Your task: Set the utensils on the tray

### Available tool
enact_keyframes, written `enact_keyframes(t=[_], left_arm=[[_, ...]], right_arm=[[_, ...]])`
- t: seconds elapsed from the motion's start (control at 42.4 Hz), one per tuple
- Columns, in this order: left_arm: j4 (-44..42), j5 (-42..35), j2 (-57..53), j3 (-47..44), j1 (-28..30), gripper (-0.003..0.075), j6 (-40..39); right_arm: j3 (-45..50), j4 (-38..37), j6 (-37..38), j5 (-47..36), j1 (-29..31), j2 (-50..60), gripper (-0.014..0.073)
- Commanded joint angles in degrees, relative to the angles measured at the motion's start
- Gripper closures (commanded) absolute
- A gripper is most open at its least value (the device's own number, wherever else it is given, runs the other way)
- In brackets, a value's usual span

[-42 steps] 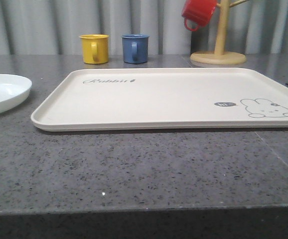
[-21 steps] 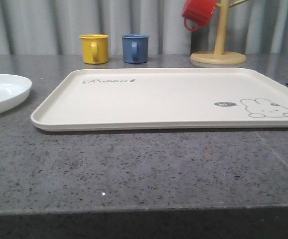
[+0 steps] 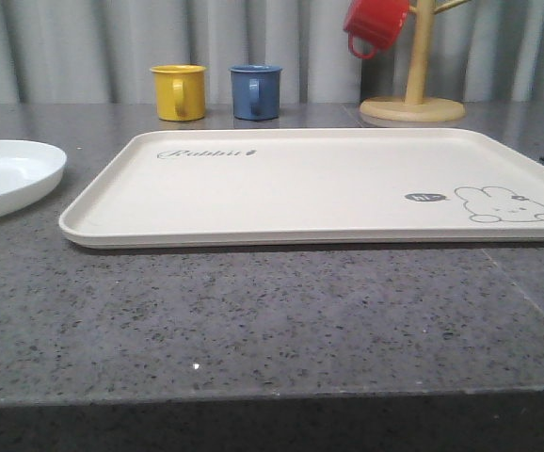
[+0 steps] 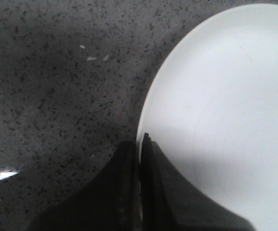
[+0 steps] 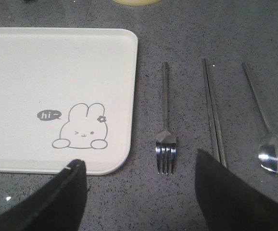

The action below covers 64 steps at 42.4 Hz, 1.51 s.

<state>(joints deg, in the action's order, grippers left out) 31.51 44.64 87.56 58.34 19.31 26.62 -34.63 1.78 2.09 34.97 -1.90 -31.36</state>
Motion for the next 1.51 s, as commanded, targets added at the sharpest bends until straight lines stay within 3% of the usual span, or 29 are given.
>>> enact_keyframes(t=[0.0, 0.259, 0.401, 0.849, 1.061, 1.25, 1.344, 1.486], left_arm=[[2.02, 0.23, -1.75, 2.58, -0.03, 0.0741, 0.35], [8.17, 7.16, -3.82, 12.81, -0.55, 0.0741, 0.6], [9.63, 11.14, -3.47, 20.14, -5.21, 0.0741, 0.6], [9.0, 7.33, 4.23, 23.18, -28.45, 0.0741, 0.6], [9.0, 4.46, 11.0, 23.18, -32.84, 0.0741, 0.6], [8.74, 2.56, 12.95, 23.18, -33.07, 0.0736, 0.6], [7.97, 2.56, 12.95, 23.18, -33.07, 0.065, 0.6], [7.89, 2.67, 12.95, 23.18, -33.07, 0.0412, 0.6]], right_arm=[[-2.1, -0.58, -0.19, -3.94, 0.14, -0.63, 0.0083], [-2.1, -0.58, -0.19, -3.94, 0.14, -0.63, 0.0083], [-2.1, -0.58, -0.19, -3.94, 0.14, -0.63, 0.0083], [-2.1, -0.58, -0.19, -3.94, 0.14, -0.63, 0.0083], [-2.1, -0.58, -0.19, -3.94, 0.14, -0.63, 0.0083], [-2.1, -0.58, -0.19, -3.94, 0.14, -0.63, 0.0083], [-2.1, -0.58, -0.19, -3.94, 0.14, -0.63, 0.0083], [-2.1, -0.58, -0.19, -3.94, 0.14, -0.63, 0.0083]])
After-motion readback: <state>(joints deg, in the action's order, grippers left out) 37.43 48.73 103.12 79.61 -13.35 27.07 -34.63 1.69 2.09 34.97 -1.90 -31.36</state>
